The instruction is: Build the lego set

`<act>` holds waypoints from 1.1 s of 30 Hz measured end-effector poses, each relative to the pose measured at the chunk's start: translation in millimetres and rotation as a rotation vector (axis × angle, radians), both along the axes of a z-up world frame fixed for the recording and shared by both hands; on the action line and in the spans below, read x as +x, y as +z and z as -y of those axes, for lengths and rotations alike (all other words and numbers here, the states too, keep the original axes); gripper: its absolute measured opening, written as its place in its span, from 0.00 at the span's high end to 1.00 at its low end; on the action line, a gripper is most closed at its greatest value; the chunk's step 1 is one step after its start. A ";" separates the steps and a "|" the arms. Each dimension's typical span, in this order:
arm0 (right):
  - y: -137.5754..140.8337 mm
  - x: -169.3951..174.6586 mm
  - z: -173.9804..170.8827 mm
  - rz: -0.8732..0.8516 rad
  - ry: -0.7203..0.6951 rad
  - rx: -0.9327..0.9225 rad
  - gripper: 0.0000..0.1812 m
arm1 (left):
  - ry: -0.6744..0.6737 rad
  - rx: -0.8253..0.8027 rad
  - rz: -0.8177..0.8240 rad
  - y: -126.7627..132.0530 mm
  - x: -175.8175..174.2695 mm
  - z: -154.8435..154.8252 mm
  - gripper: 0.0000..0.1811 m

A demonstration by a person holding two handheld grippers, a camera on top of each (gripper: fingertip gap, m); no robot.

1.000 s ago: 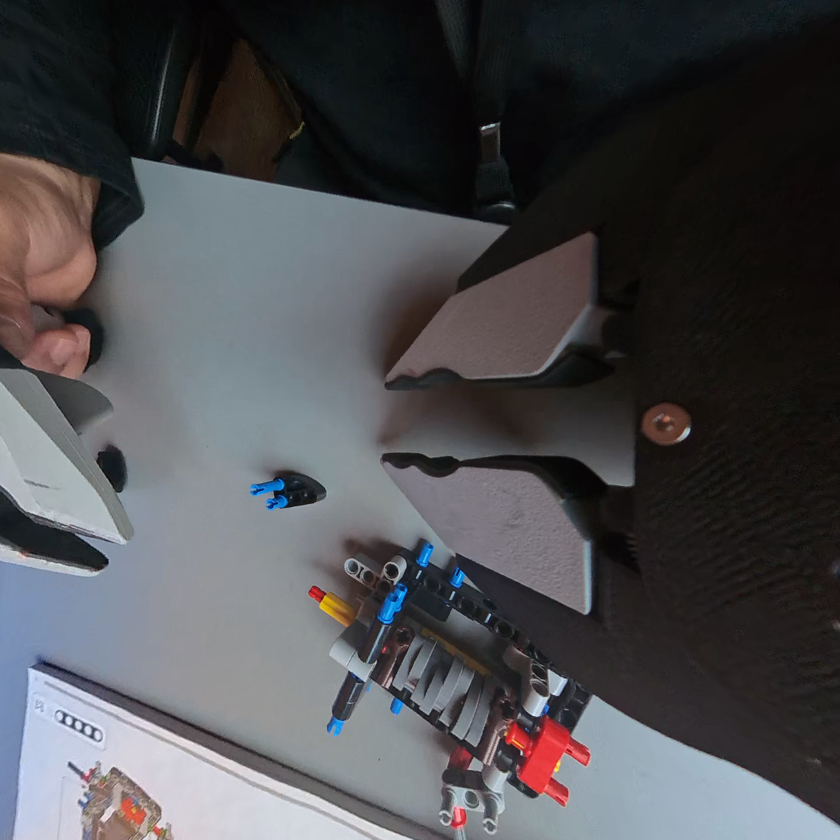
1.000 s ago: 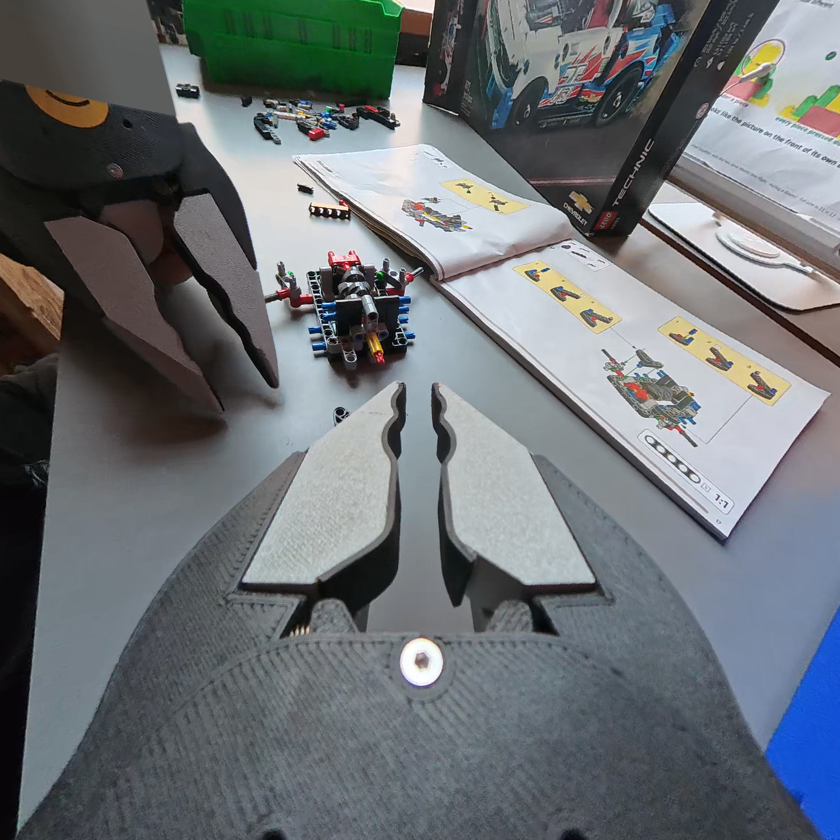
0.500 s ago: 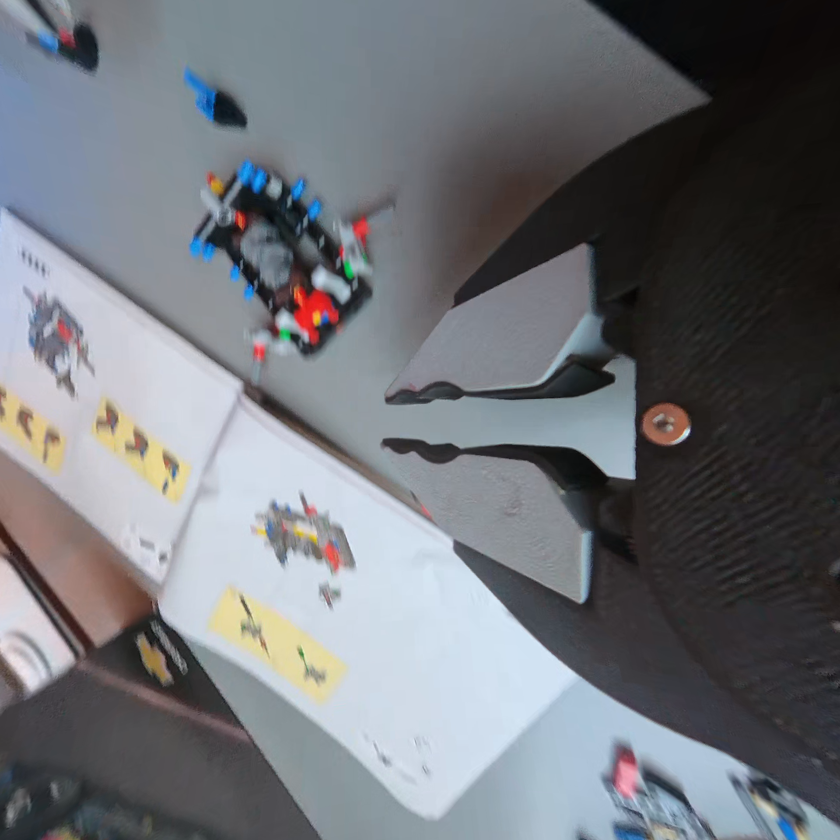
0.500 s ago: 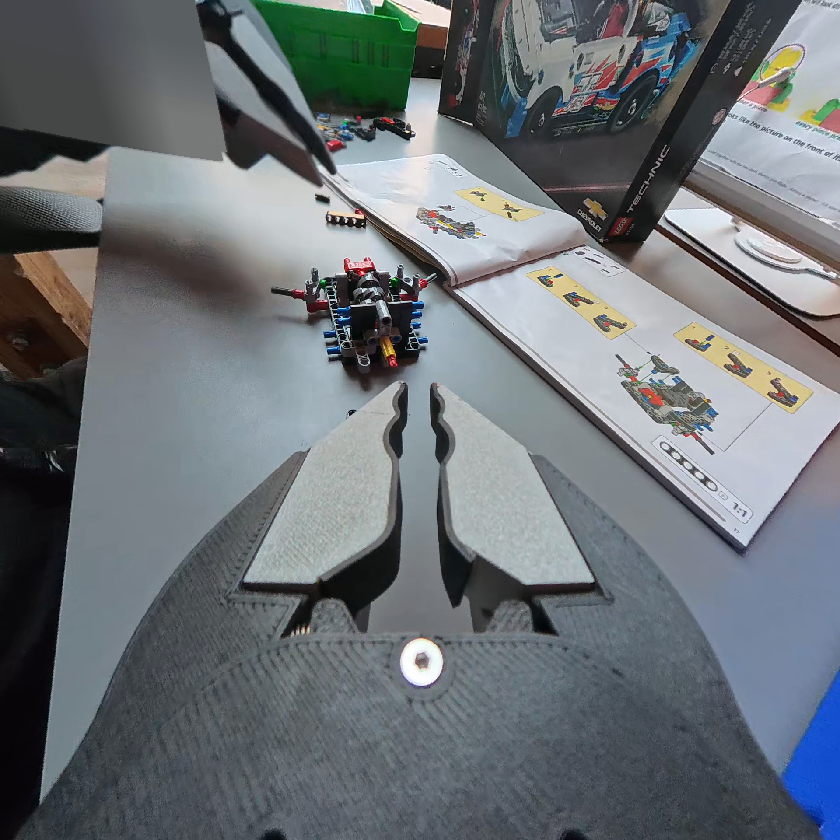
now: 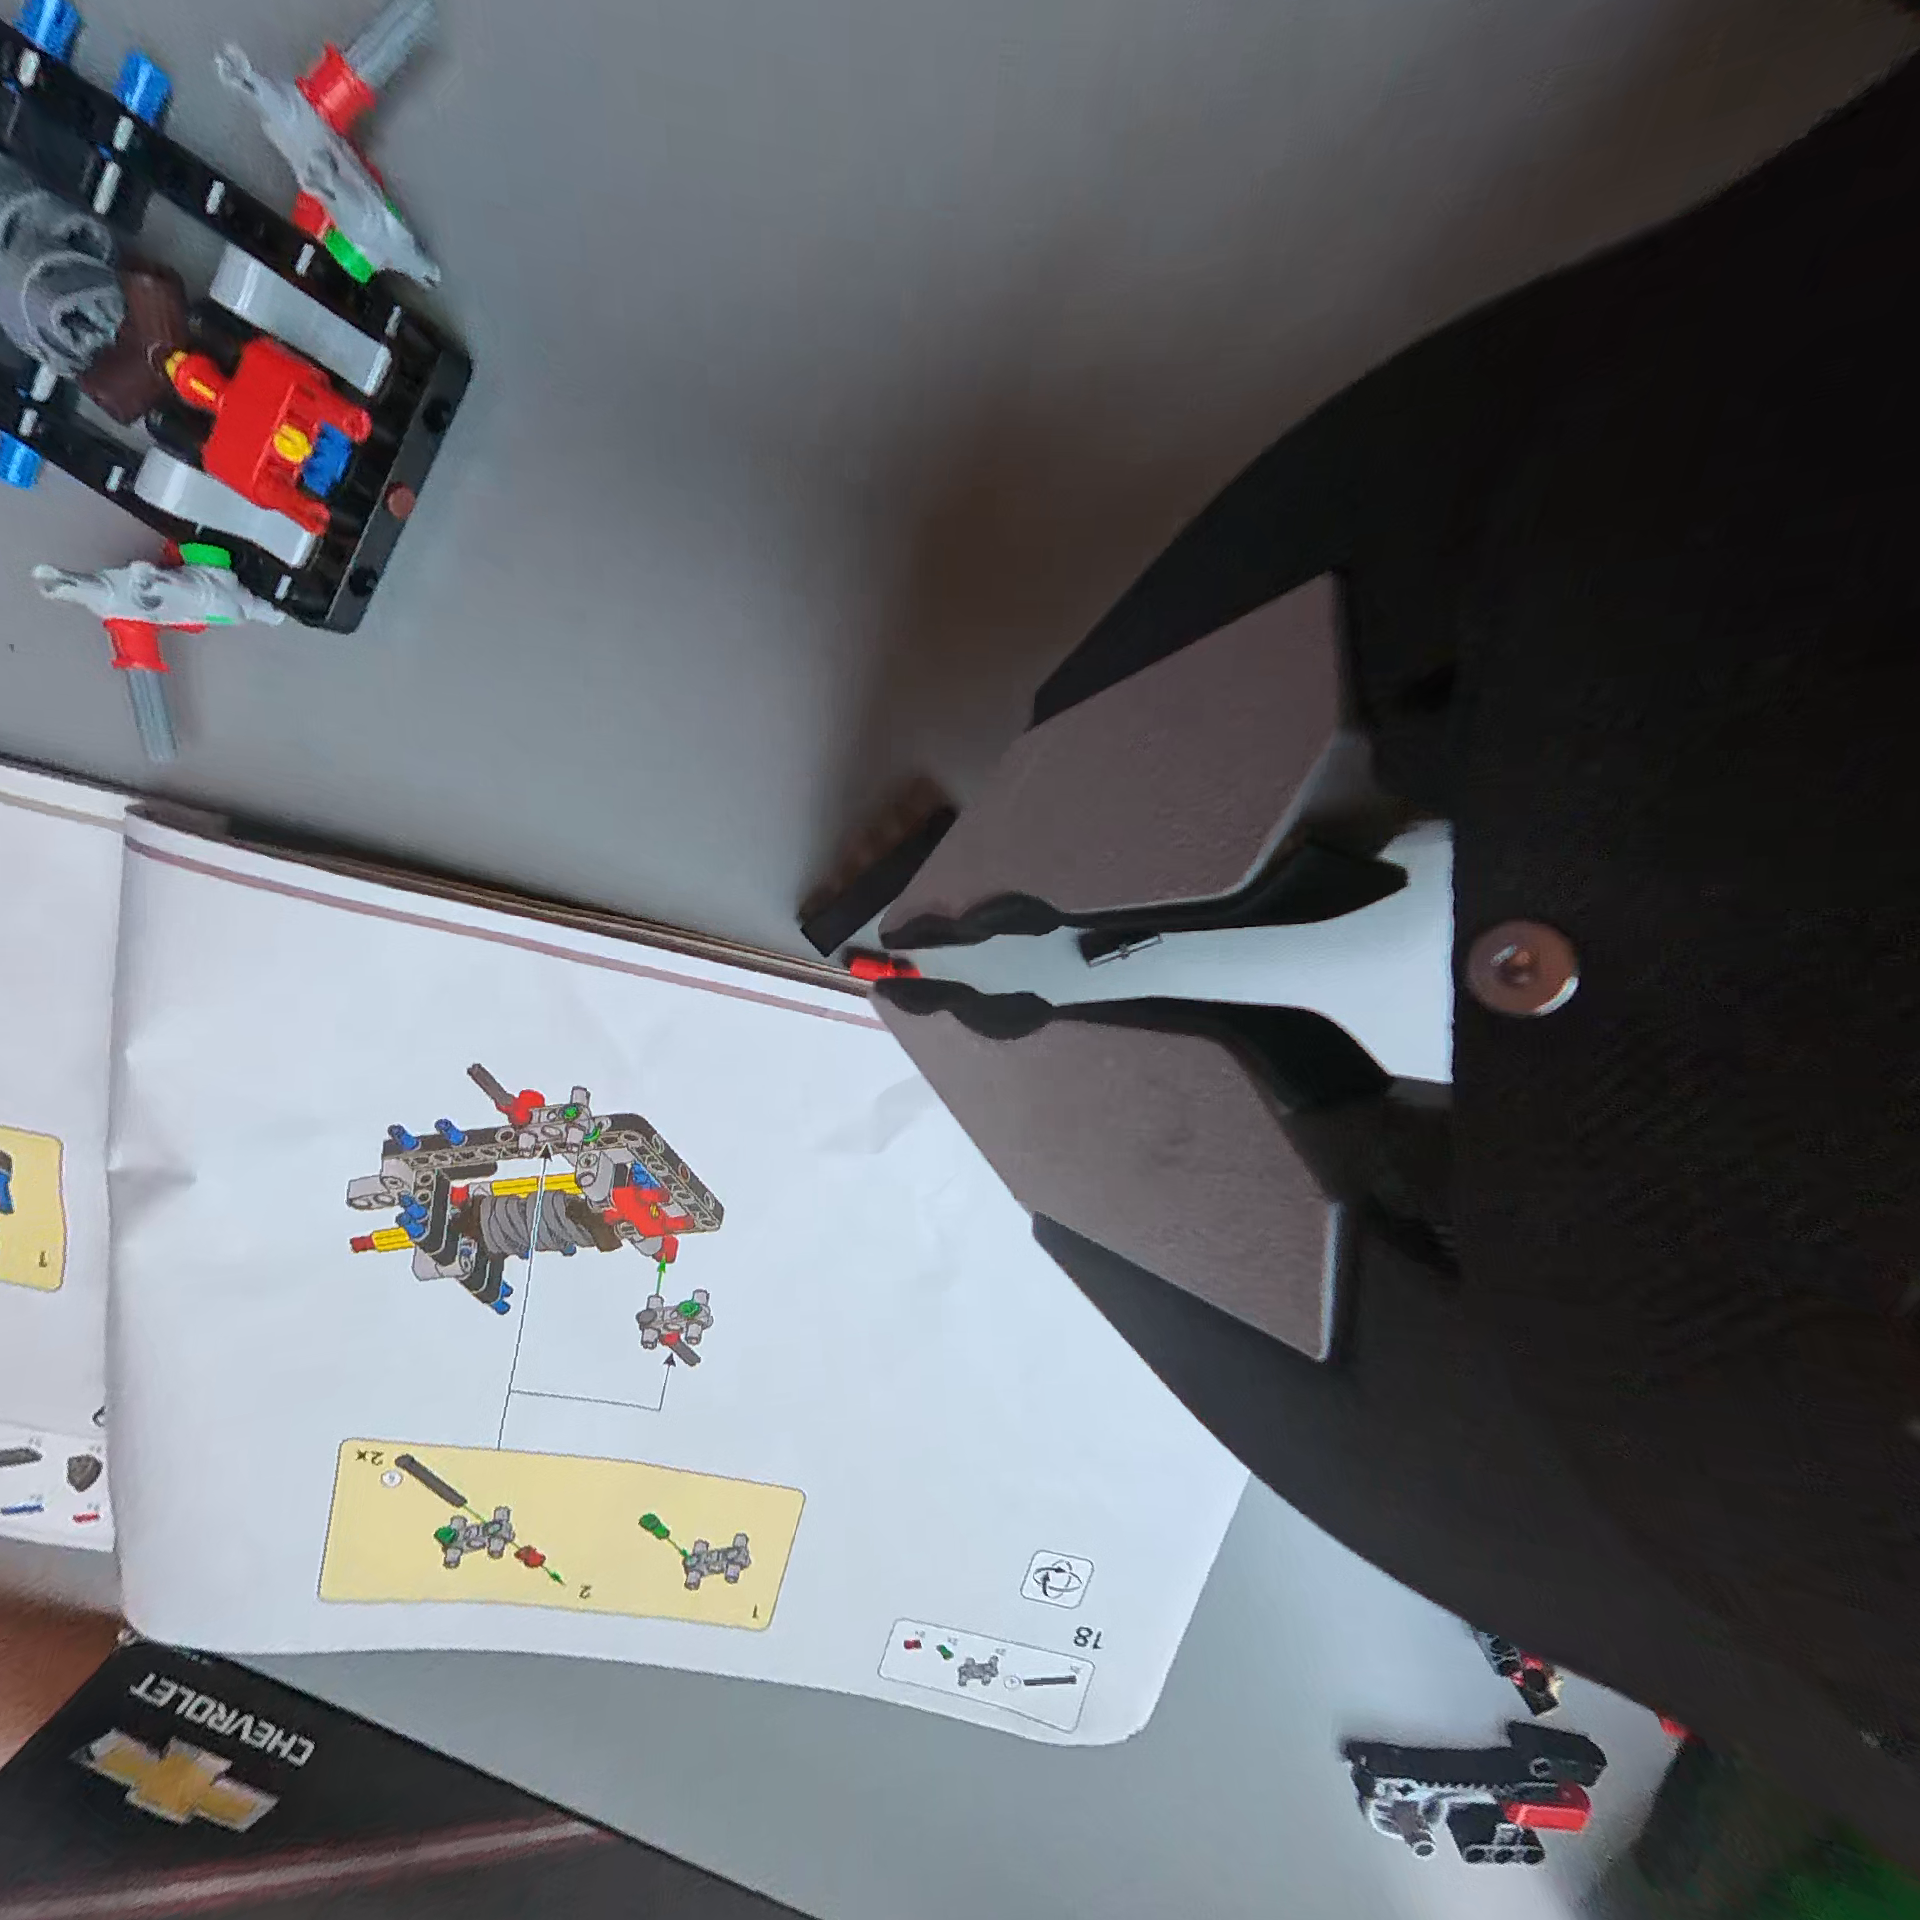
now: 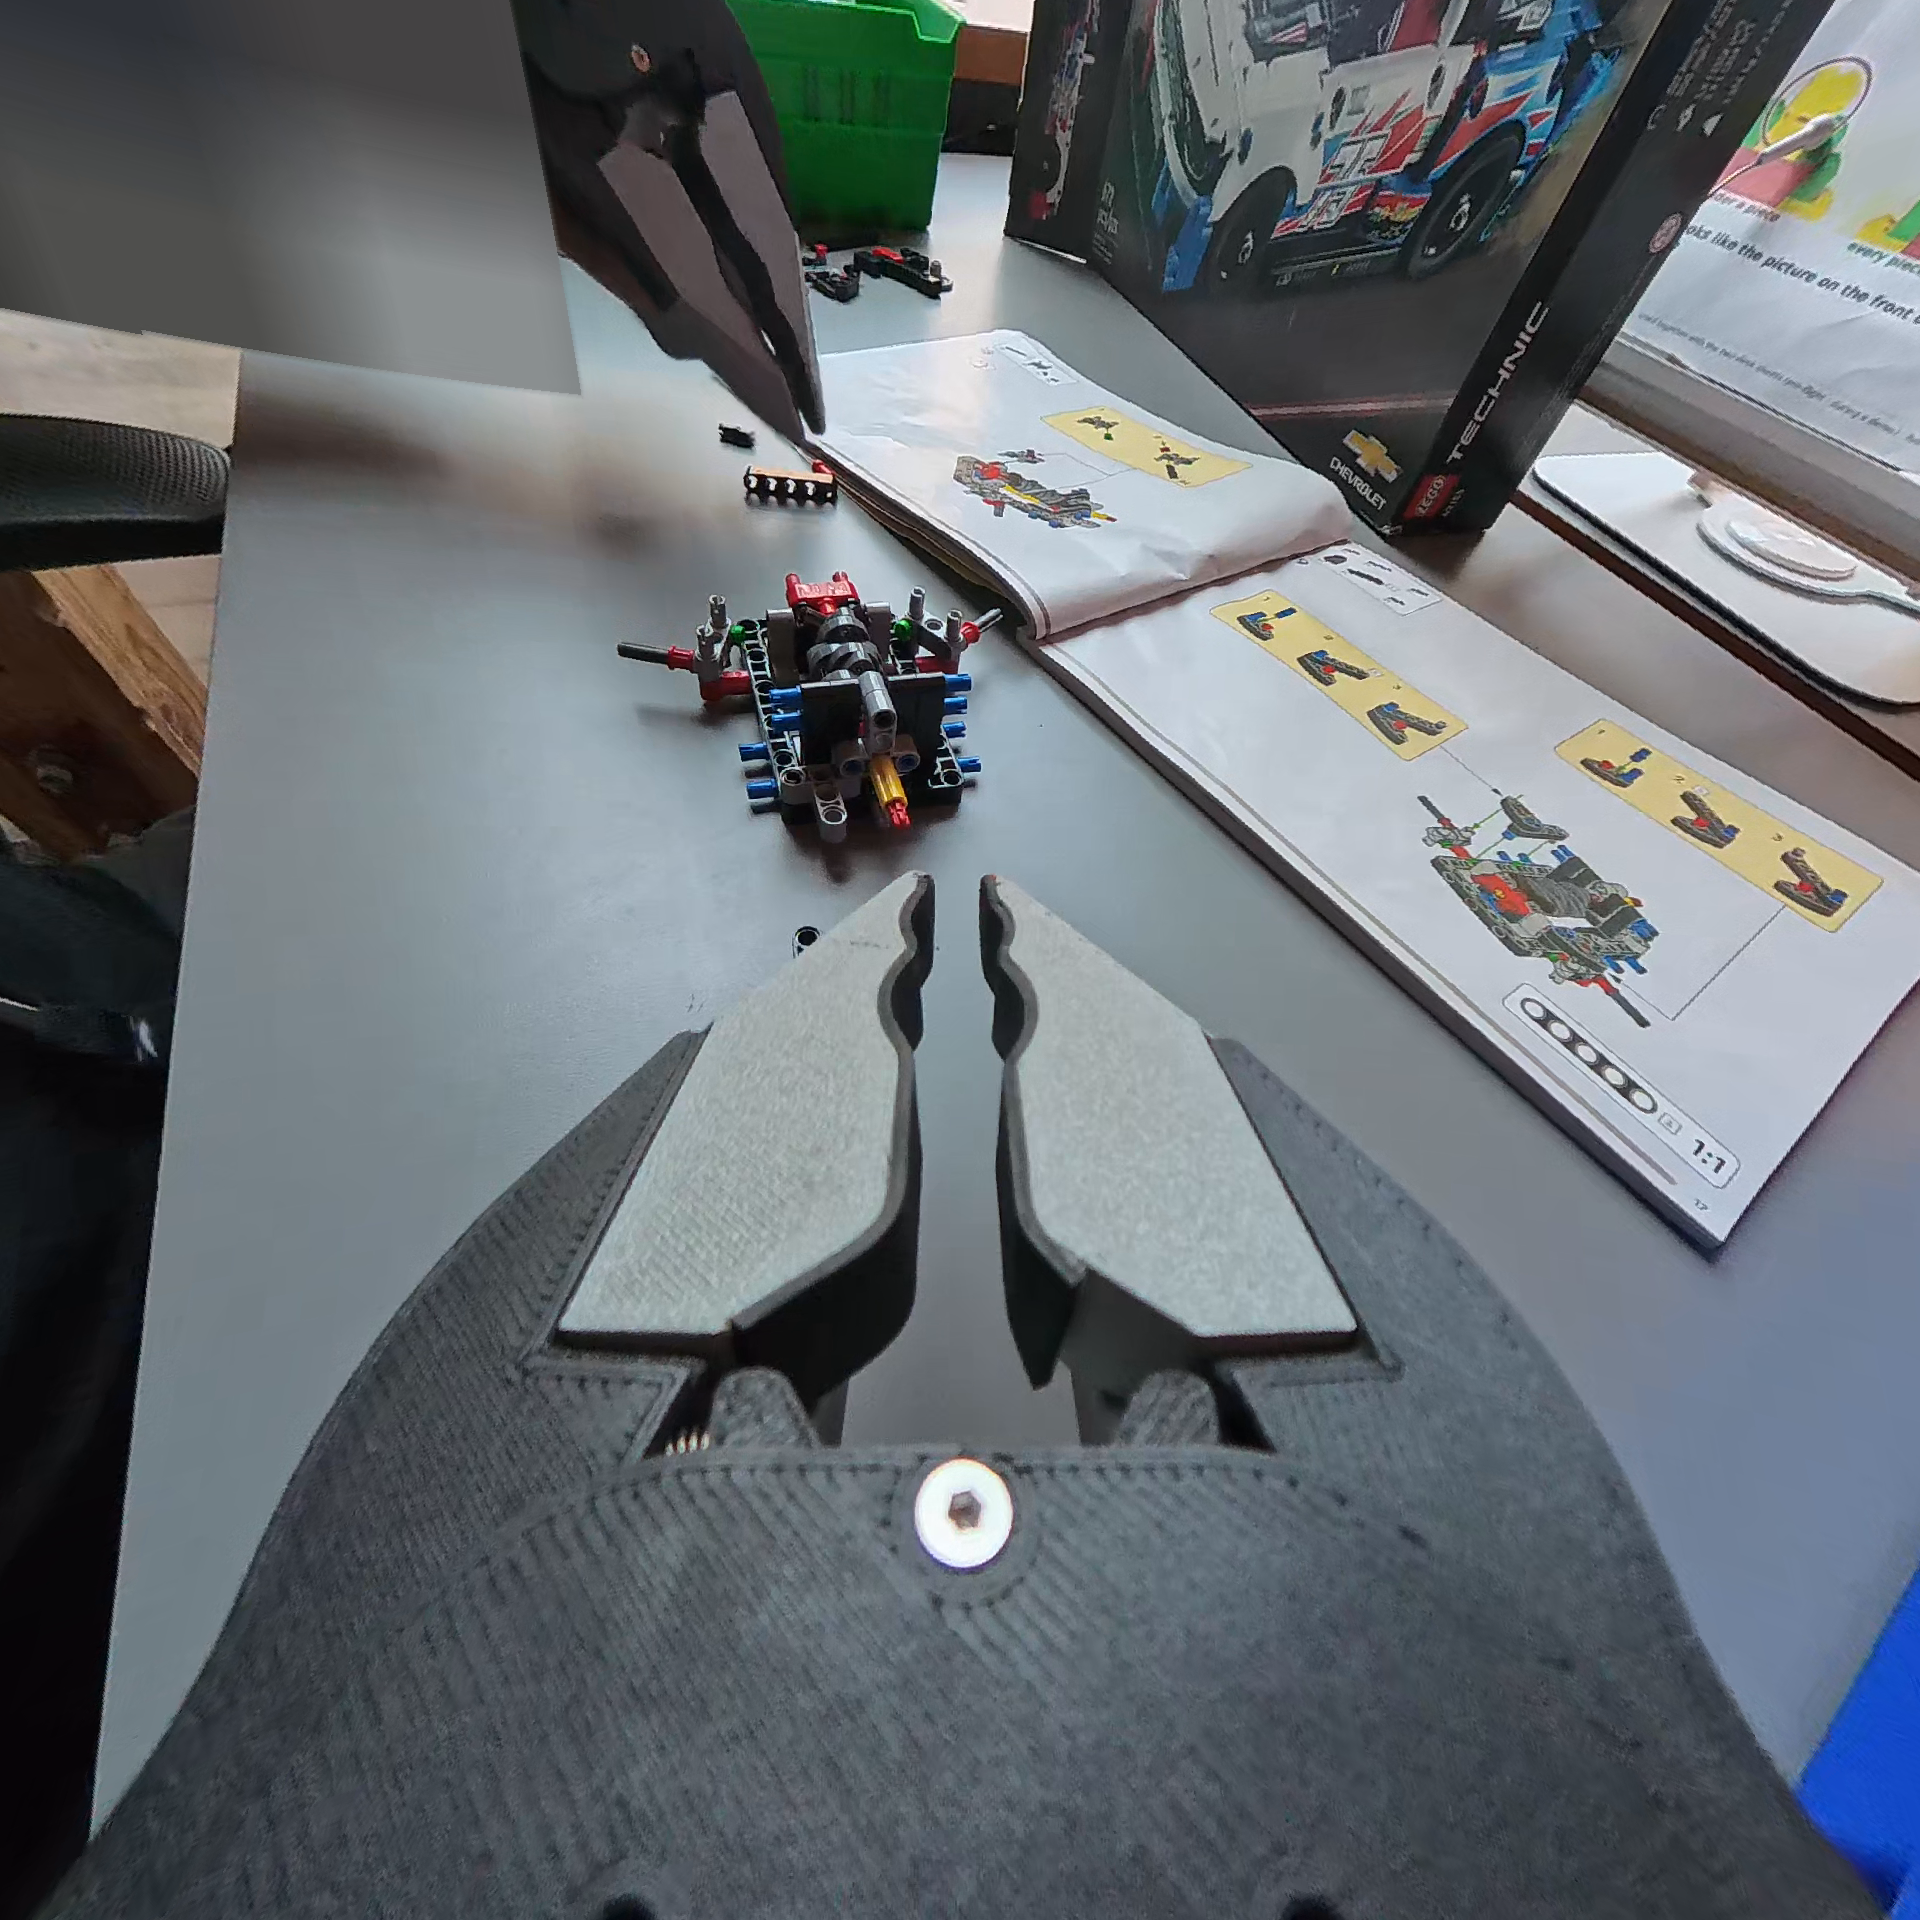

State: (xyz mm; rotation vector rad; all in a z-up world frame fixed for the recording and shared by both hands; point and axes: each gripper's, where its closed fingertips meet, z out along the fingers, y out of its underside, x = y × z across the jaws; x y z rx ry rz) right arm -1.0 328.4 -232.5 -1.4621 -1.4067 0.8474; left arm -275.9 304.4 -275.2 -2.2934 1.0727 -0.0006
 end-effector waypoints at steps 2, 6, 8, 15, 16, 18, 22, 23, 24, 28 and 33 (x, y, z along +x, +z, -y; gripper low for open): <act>0.7 -0.1 0.0 -0.005 0.002 -0.004 0.97 | -0.002 -0.012 -0.043 -5.0 -5.6 -0.6 0.99; 1.3 -0.3 1.1 -0.009 0.009 -0.009 0.98 | -0.022 -0.042 -0.031 -8.6 -4.4 -1.3 0.98; 1.2 -0.3 1.2 -0.009 0.009 -0.010 0.98 | -0.030 -0.059 -0.044 -11.6 -5.6 -1.4 0.98; 2.5 0.4 1.2 -0.017 0.011 -0.014 0.98 | -0.056 -0.085 -0.045 -15.1 -2.4 -4.0 0.99; 2.7 0.4 1.2 -0.018 0.011 -0.014 0.98 | -0.059 -0.084 -0.045 -15.2 -1.9 -4.3 0.99; 2.7 0.6 1.2 -0.017 0.012 -0.014 0.98 | -0.056 -0.082 -0.043 -15.2 -1.8 -4.6 0.99; 3.7 1.6 0.5 -0.022 0.009 -0.014 0.98 | -0.032 -0.050 -0.072 -10.5 -10.6 -2.0 0.99; 3.9 2.0 0.4 -0.023 0.008 -0.014 0.98 | -0.021 -0.031 -0.070 -6.1 -12.6 -1.8 0.99; 4.3 2.3 0.5 -0.025 0.008 -0.014 0.98 | -0.011 -0.008 -0.064 -0.2 -13.7 -2.0 0.99; 6.8 2.3 2.0 -0.031 0.015 -0.003 0.98 | -0.009 0.093 0.010 29.2 5.8 -1.4 0.99; 2.8 2.9 6.0 0.001 0.024 0.008 0.97 | -0.084 0.148 -0.030 38.3 46.7 9.1 0.99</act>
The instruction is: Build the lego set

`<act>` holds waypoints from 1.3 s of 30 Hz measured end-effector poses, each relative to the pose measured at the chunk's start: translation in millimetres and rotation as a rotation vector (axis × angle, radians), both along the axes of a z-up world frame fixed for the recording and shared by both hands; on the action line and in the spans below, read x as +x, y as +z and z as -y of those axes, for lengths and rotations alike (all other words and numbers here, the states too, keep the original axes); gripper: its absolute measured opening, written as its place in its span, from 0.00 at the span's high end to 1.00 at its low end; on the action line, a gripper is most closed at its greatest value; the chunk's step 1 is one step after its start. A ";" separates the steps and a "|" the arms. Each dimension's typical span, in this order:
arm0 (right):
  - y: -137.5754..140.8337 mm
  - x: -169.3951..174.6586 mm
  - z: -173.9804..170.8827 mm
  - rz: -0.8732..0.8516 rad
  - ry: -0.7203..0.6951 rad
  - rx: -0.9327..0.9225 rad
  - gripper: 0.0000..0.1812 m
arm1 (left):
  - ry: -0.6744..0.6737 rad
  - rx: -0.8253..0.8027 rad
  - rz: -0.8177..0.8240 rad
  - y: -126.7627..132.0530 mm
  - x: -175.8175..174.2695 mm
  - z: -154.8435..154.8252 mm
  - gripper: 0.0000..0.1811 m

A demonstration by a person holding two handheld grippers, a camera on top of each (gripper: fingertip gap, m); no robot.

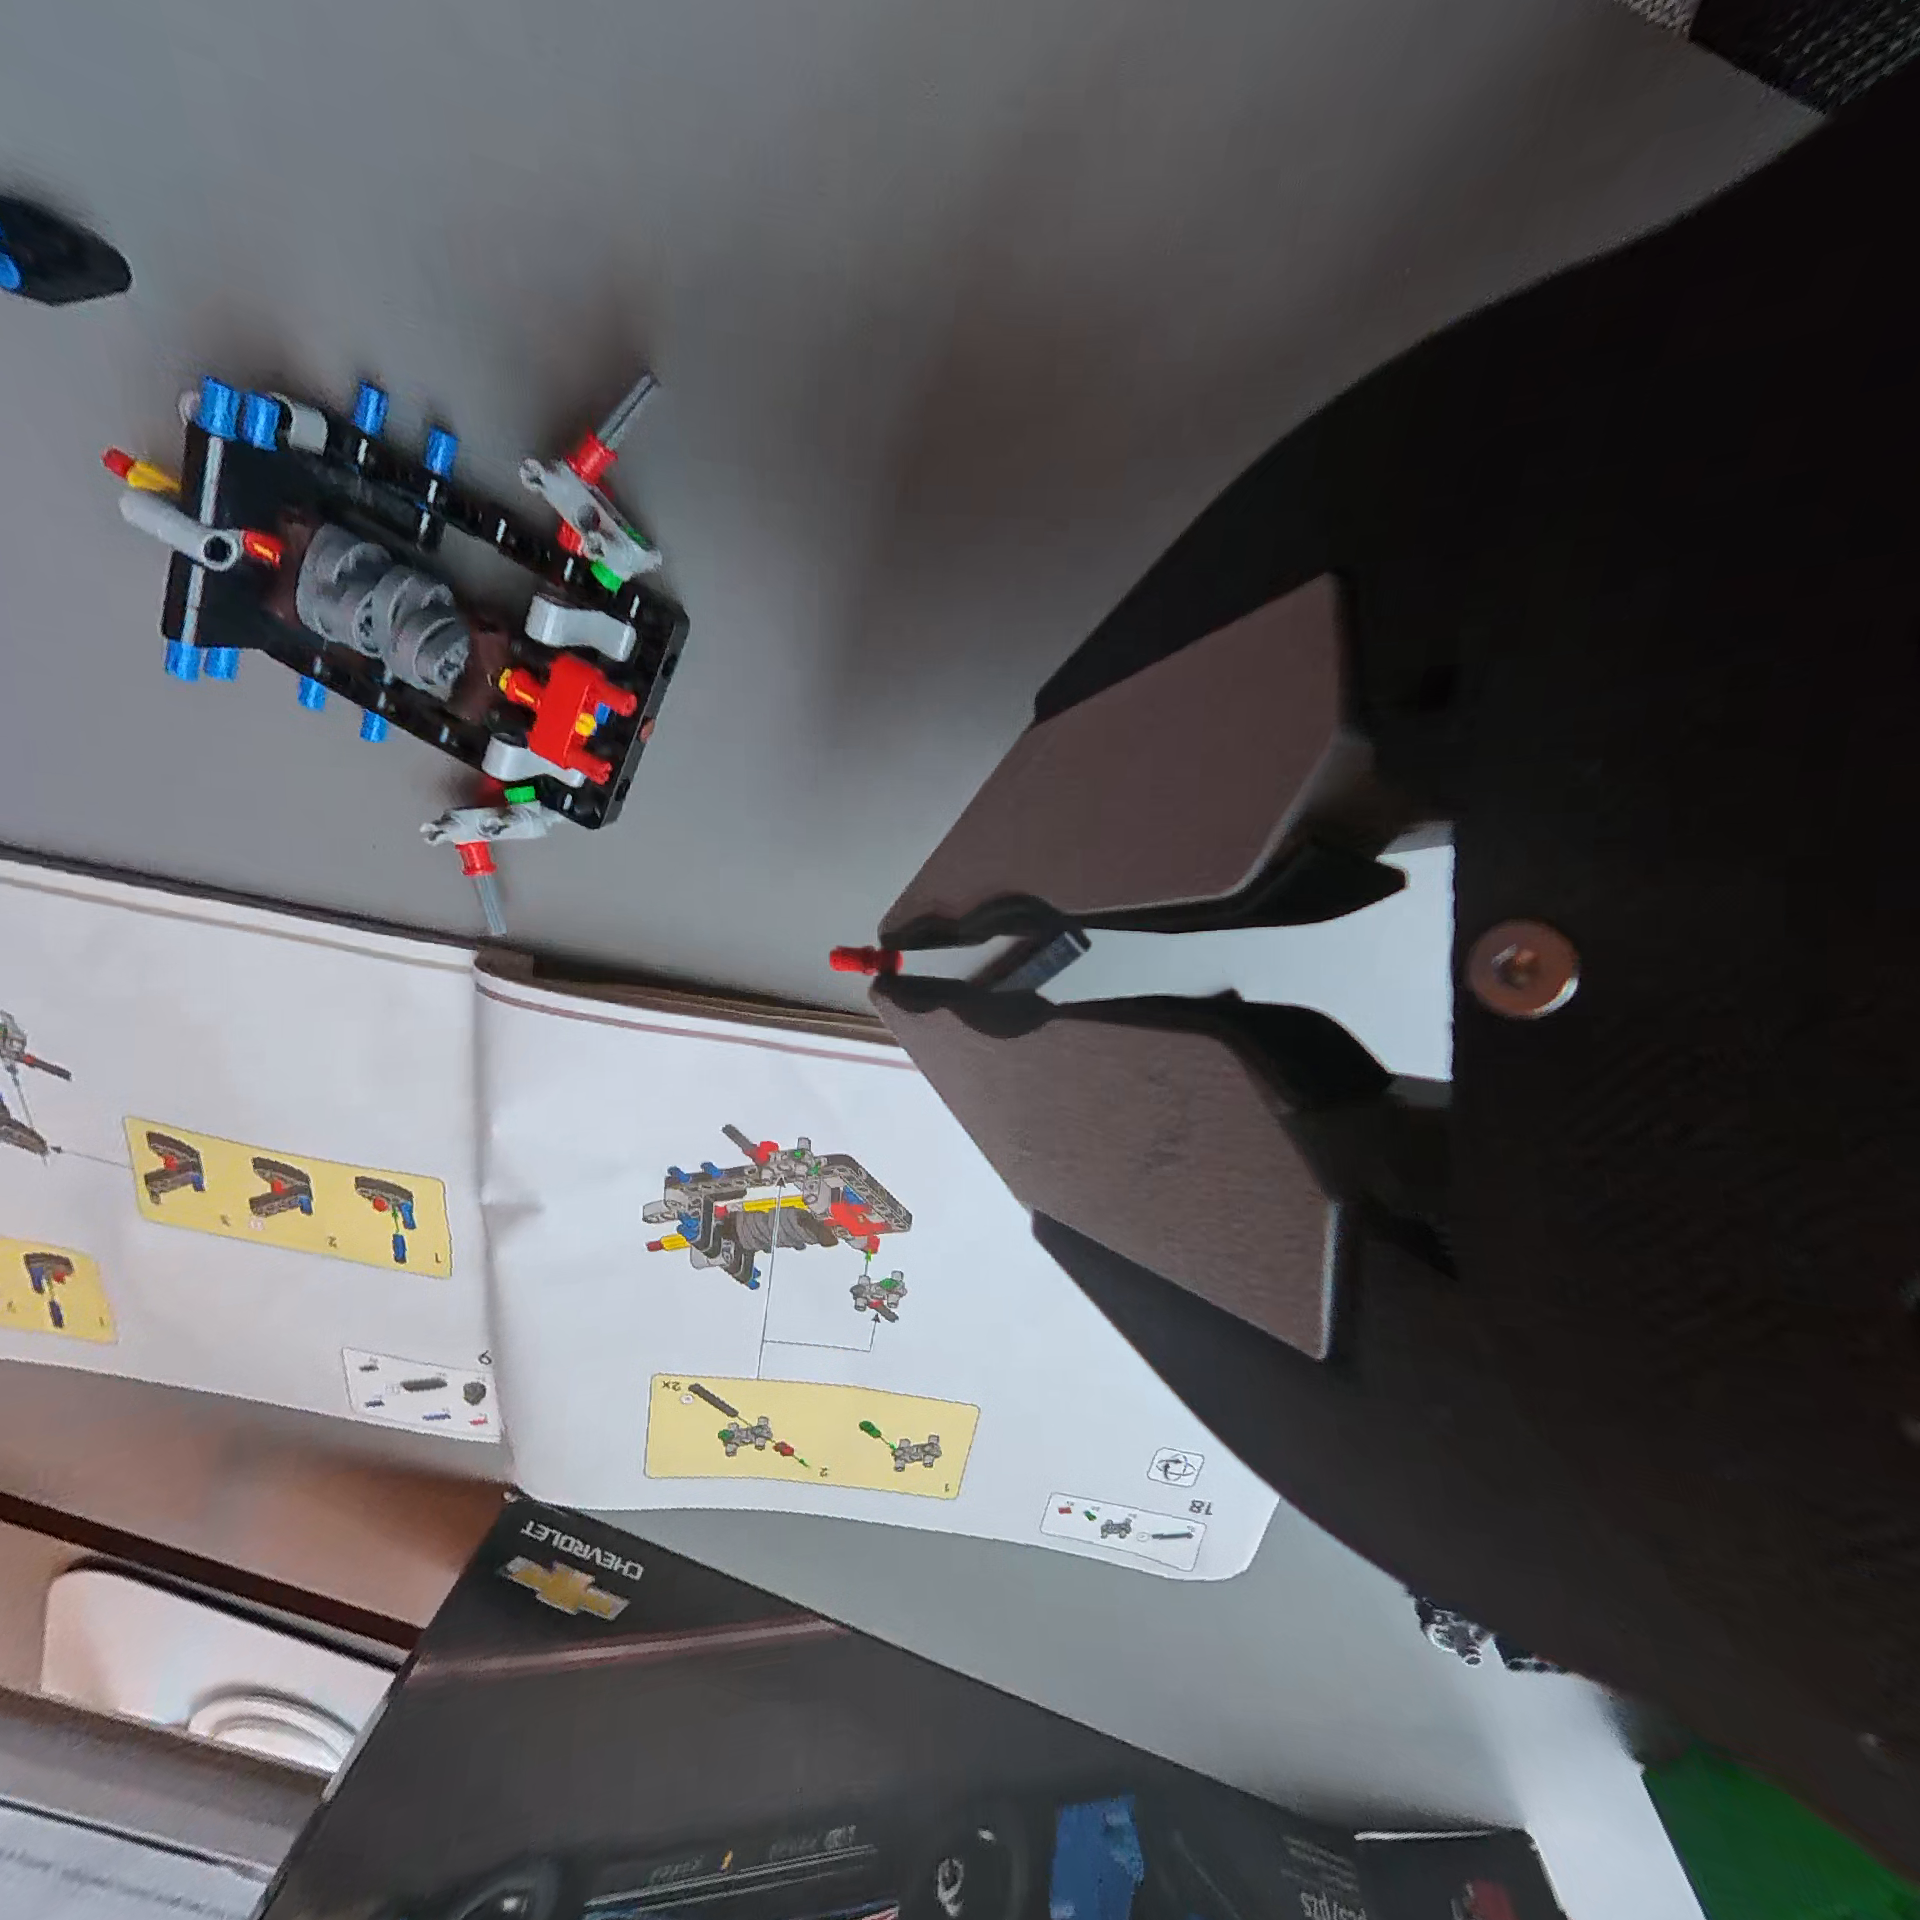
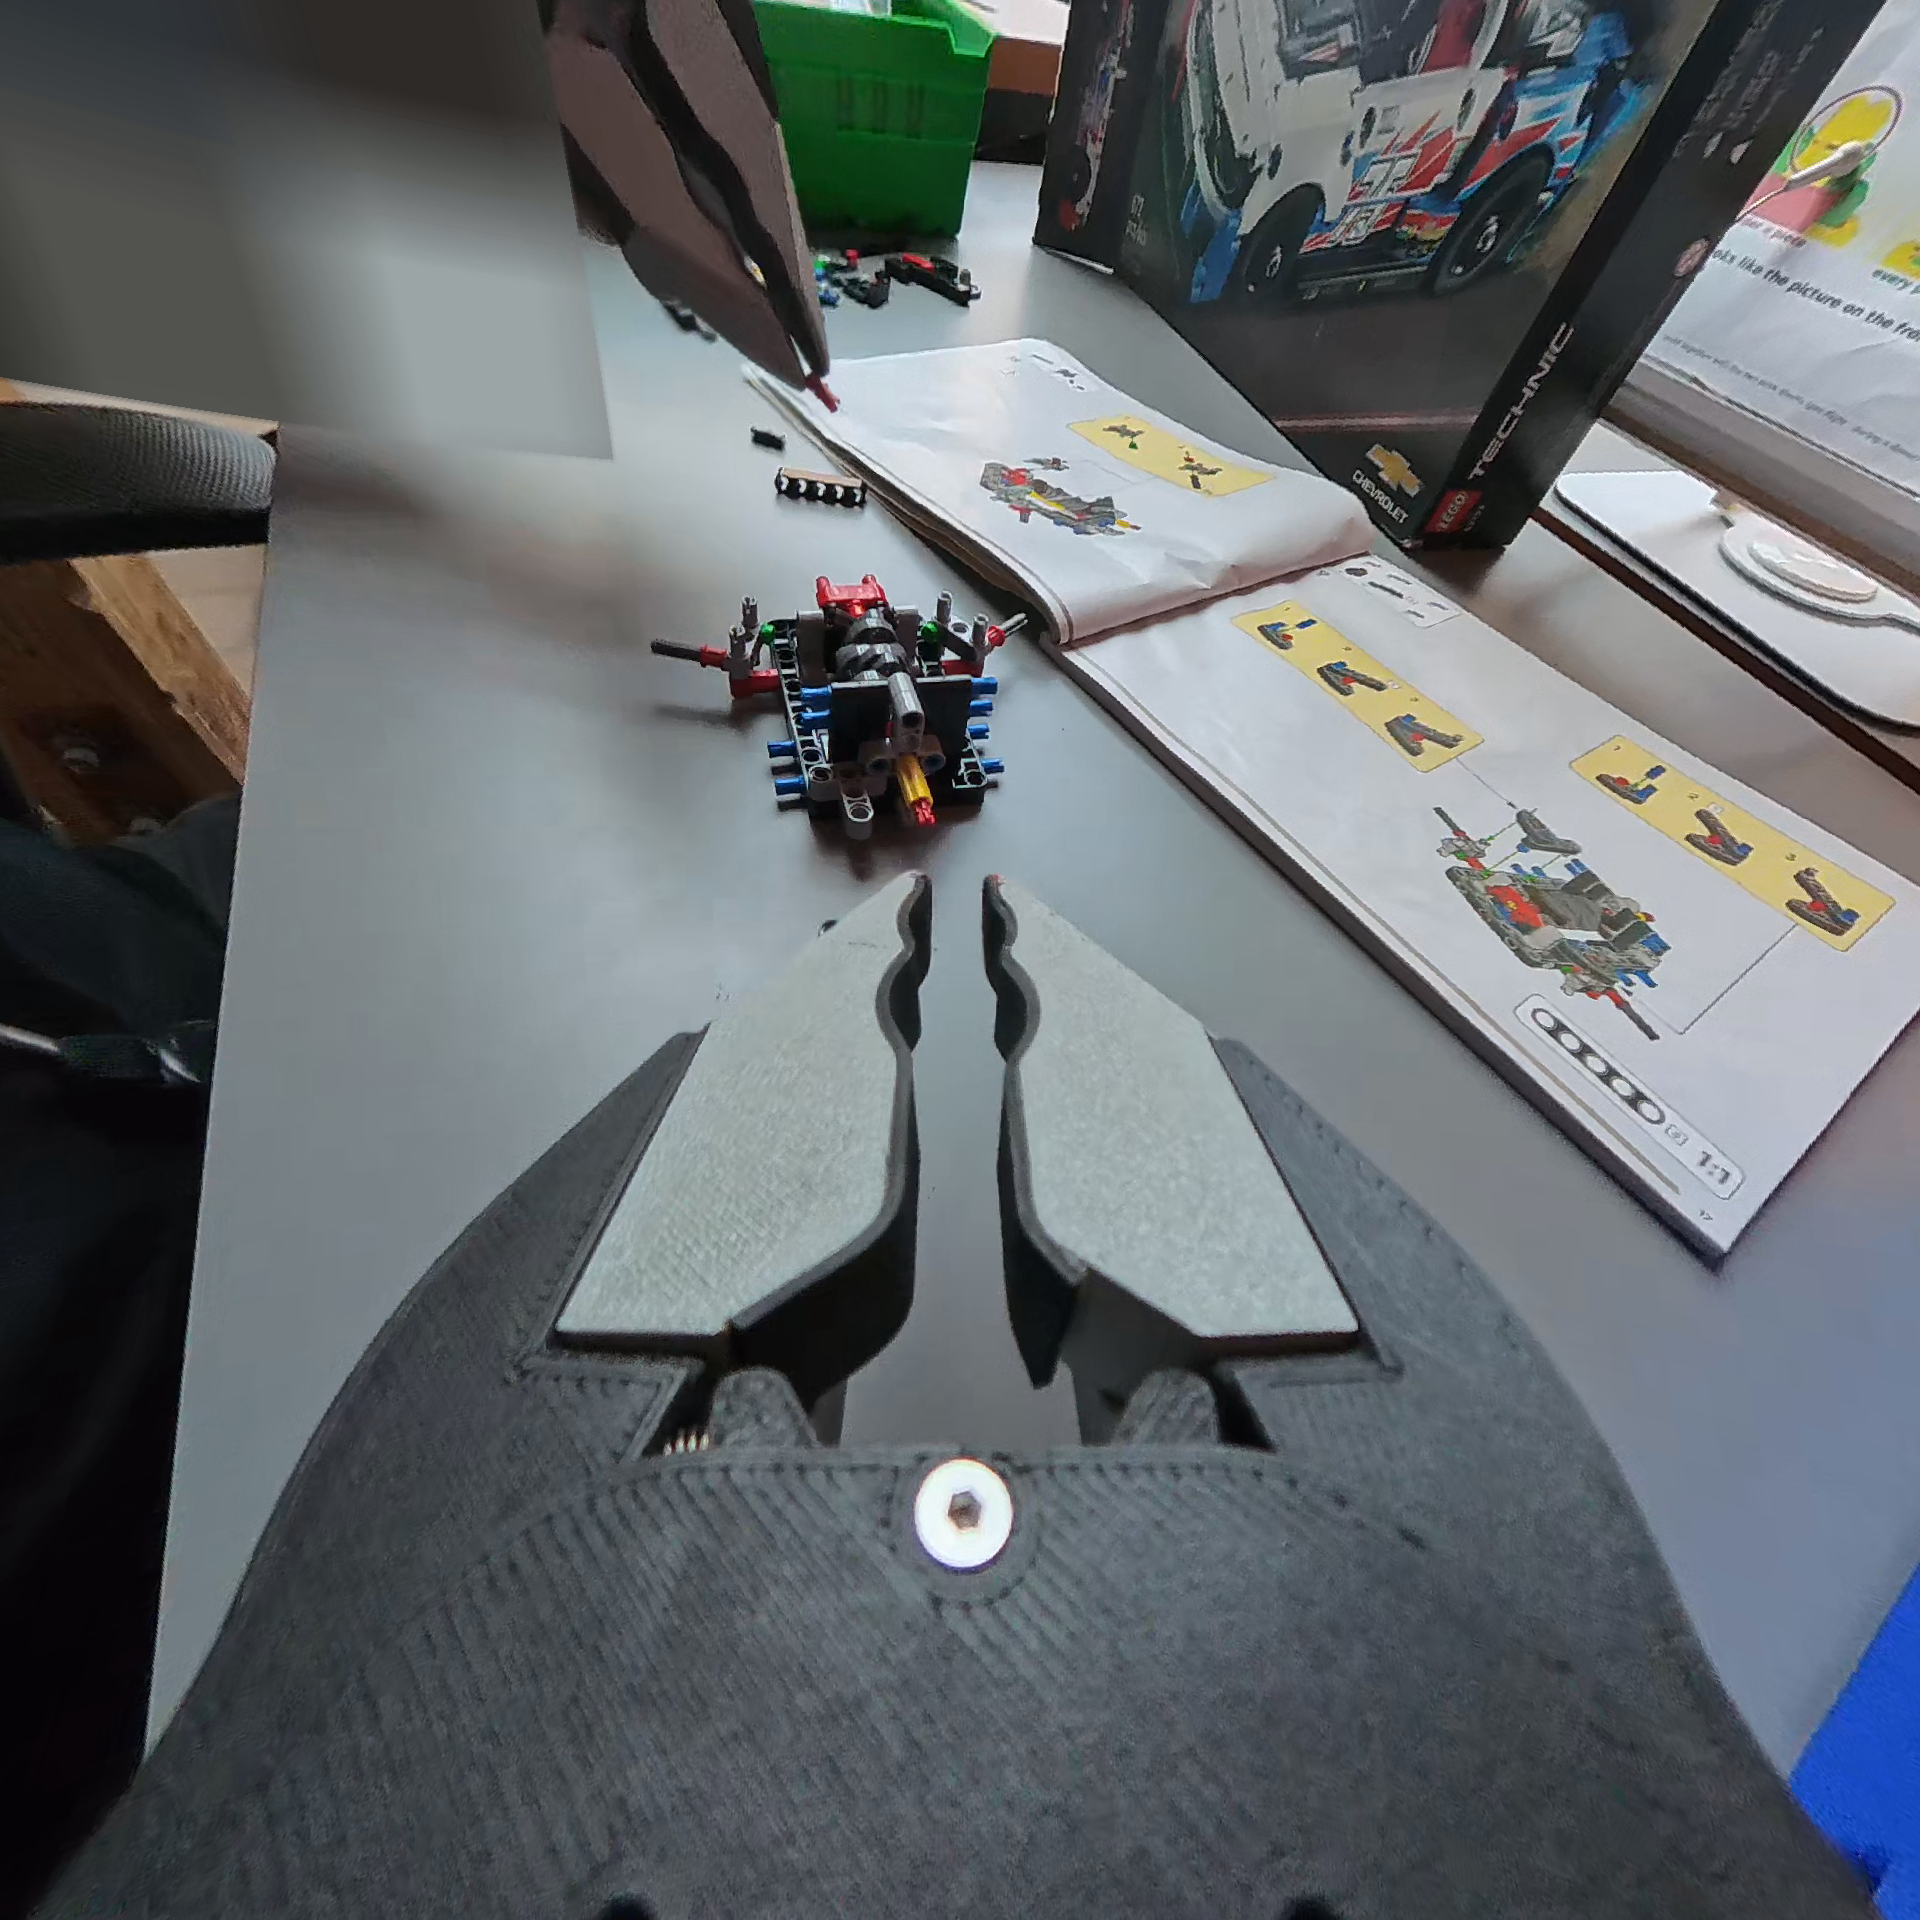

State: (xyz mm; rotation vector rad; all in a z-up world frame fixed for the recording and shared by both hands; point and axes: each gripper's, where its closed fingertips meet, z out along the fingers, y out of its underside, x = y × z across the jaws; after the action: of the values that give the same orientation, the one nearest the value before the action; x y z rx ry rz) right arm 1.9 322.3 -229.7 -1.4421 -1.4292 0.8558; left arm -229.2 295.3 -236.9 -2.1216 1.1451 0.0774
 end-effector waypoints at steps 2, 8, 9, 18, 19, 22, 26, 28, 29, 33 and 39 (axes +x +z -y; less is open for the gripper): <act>-4.3 0.4 1.3 0.023 0.003 0.010 0.97 | 0.002 0.002 -0.002 -3.8 0.7 1.4 0.99; -17.8 -3.4 16.1 0.104 0.072 -0.037 0.93 | -0.010 0.043 0.049 5.3 17.6 13.1 0.99; -21.7 -5.0 17.2 0.125 0.074 -0.046 0.91 | -0.015 0.051 0.054 7.2 21.5 15.1 0.99; -40.0 -16.6 14.8 0.249 0.078 -0.013 0.88 | -0.051 0.067 0.137 9.8 48.7 31.3 0.99; -42.6 -16.5 13.6 0.264 0.078 -0.006 0.88 | -0.062 0.065 0.144 8.4 54.4 33.5 0.99; -47.4 -15.1 9.4 0.292 0.066 -0.002 0.89 | -0.101 0.057 0.162 3.6 72.3 40.4 0.99; -48.3 -13.6 -6.2 0.298 0.022 0.021 0.90 | -0.152 0.028 0.203 -1.3 98.0 46.7 0.99; -50.2 -14.8 -14.5 0.309 0.000 0.001 0.90 | -0.181 0.015 0.221 -3.3 112.5 49.2 0.99; -50.1 -15.6 -18.2 0.308 -0.011 -0.004 0.90 | -0.195 0.006 0.229 -4.9 119.8 50.8 0.99; -42.8 -11.9 -25.4 0.278 -0.051 -0.010 0.91 | -0.235 -0.025 0.273 -10.9 147.4 51.7 0.99; -22.6 6.3 -10.7 0.193 -0.018 -0.009 0.95 | -0.251 -0.071 0.293 -25.1 177.1 49.6 0.99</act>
State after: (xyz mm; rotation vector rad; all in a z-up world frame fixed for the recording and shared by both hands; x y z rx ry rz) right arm 8.2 333.0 -252.3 -1.5762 -1.5537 0.7281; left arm -52.1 245.7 -262.0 -1.9519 1.2366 -0.3825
